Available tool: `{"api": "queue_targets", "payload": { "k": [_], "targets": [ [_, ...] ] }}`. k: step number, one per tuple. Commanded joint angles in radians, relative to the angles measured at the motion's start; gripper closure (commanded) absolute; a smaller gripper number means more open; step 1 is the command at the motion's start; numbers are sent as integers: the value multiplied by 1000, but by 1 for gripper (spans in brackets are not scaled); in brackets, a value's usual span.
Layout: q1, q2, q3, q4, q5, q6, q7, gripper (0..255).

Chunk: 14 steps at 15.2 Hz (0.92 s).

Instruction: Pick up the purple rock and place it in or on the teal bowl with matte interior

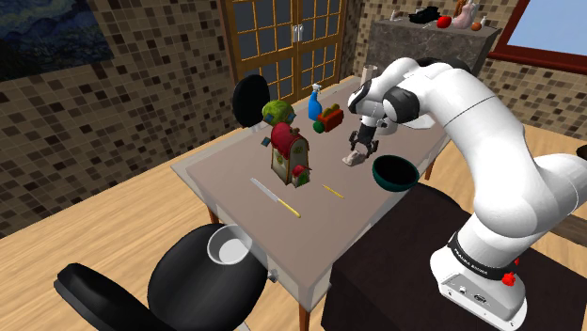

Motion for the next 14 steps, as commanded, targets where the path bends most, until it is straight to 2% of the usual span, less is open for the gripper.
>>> {"api": "queue_targets", "payload": {
  "k": [1,4,5,14],
  "targets": [
    [0,1,0,0,0,1,0,0],
    [0,1,0,0,0,0,0,0],
    [0,1,0,0,0,0,0,255],
    [0,1,0,0,0,1,0,255]
  ]
}}
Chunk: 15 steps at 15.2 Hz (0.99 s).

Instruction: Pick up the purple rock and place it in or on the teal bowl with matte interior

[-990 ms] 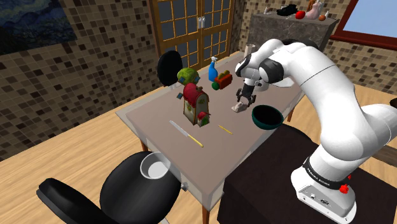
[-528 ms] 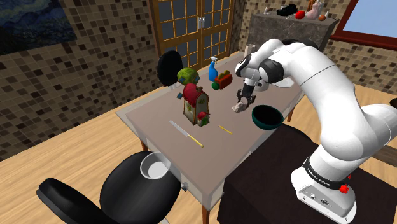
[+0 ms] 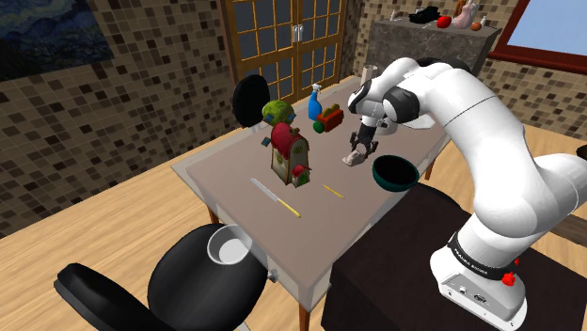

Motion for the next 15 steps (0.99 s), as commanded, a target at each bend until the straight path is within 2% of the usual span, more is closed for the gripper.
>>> {"api": "queue_targets", "payload": {
  "k": [1,15],
  "targets": [
    [3,-11,-3,-7,-2,-5,1,255],
    [41,-155,-52,-80,-46,-80,23,255]
  ]
}}
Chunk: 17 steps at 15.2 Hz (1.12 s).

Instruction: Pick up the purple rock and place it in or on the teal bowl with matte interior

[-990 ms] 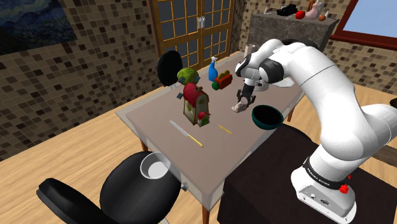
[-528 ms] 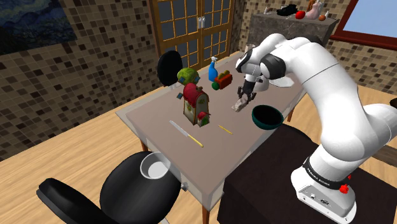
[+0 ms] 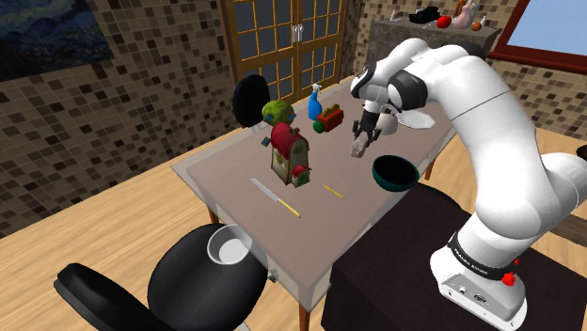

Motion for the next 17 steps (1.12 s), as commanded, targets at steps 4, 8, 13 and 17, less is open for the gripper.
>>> {"api": "queue_targets", "payload": {
  "k": [4,8,13,17],
  "targets": [
    [12,-48,-18,-16,-18,-31,10,255],
    [21,-83,-31,-23,-33,-58,20,255],
    [30,-124,-47,-27,-52,-93,34,255],
    [36,-155,-59,-25,-67,-123,45,255]
  ]
}}
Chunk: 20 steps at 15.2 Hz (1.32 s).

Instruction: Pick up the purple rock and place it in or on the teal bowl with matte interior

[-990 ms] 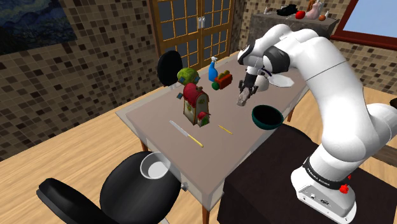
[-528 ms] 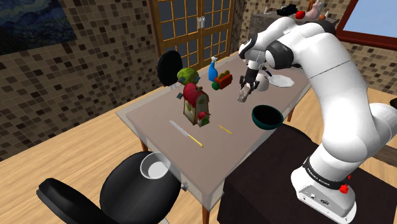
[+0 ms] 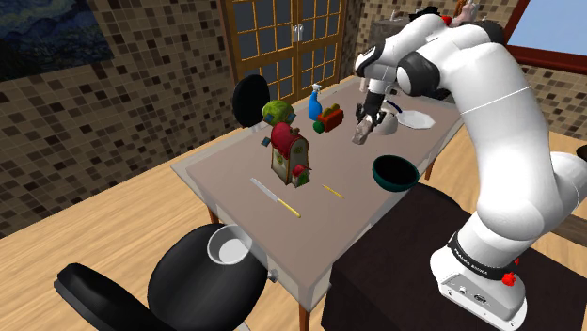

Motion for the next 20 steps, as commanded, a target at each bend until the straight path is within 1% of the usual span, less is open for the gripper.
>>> {"api": "queue_targets", "payload": {
  "k": [1,7,11,15,16,20],
  "targets": [
    [16,-42,-13,-63,-9,15,-16,255],
    [83,-231,-84,-378,-54,120,-112,255],
    [118,-348,-138,-552,-100,179,-159,255],
    [146,-466,-200,-707,-166,233,-191,255],
    [152,-492,-215,-739,-183,244,-195,255],
    [131,-444,-188,-742,-137,276,-230,255]
  ]
}}
